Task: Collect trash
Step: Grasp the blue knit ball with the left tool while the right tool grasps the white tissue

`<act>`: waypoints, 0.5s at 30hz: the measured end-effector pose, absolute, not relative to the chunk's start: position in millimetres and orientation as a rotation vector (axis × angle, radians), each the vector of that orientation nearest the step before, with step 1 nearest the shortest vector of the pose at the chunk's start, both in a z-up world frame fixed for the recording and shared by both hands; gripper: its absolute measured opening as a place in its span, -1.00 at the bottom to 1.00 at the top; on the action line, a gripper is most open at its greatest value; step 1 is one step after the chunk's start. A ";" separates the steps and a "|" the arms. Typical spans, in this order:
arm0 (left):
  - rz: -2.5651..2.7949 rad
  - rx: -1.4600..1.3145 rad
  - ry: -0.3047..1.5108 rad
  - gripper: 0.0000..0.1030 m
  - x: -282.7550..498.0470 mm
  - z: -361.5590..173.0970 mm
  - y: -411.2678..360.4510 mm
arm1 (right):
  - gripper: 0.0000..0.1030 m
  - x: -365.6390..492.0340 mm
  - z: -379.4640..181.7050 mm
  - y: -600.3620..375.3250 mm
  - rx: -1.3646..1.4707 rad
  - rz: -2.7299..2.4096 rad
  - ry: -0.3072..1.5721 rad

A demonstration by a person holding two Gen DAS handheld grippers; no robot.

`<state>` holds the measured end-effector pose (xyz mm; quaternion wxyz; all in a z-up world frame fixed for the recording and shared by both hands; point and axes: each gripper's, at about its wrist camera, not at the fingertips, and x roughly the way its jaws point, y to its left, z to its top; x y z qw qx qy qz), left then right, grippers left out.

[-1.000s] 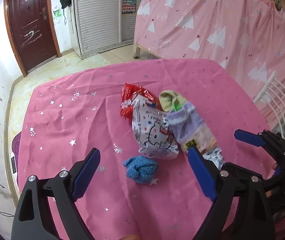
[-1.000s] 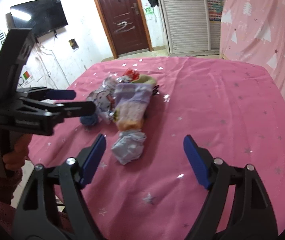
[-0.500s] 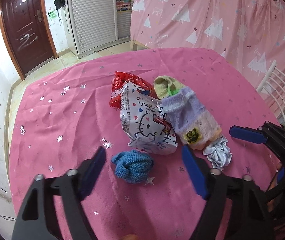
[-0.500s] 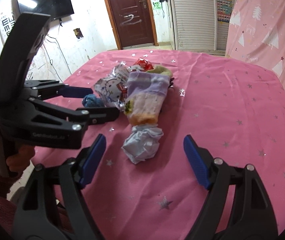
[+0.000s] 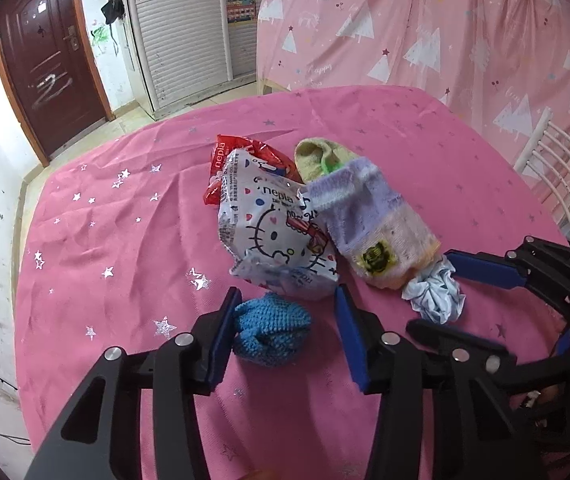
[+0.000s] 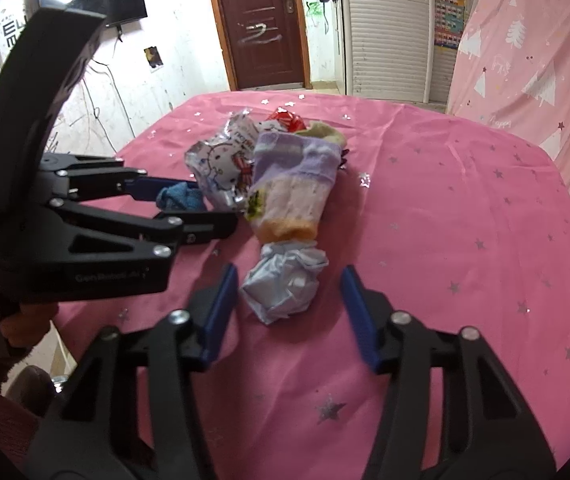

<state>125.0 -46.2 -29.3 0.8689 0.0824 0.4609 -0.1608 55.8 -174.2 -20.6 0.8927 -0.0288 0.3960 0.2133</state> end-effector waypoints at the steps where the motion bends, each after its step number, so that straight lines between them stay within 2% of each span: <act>1: -0.335 0.172 0.964 -0.21 124.1 -29.2 -45.8 | -0.22 55.6 -20.5 -174.9 -0.059 0.440 0.821; 3: -0.333 0.170 0.964 -0.23 123.2 -29.0 -45.2 | -0.32 54.9 -21.0 -176.1 -0.064 0.429 0.818; 6: -0.328 0.176 0.960 -0.25 121.4 -28.4 -44.5 | -0.33 53.3 -21.5 -176.1 -0.071 0.426 0.812; 10: -0.321 0.182 0.957 -0.38 119.4 -27.3 -45.8 | -0.34 51.4 -21.0 -179.4 -0.055 0.422 0.810; 15: -0.326 0.171 0.961 -0.40 115.6 -23.6 -44.3 | -0.34 47.2 -17.5 -186.1 -0.043 0.413 0.799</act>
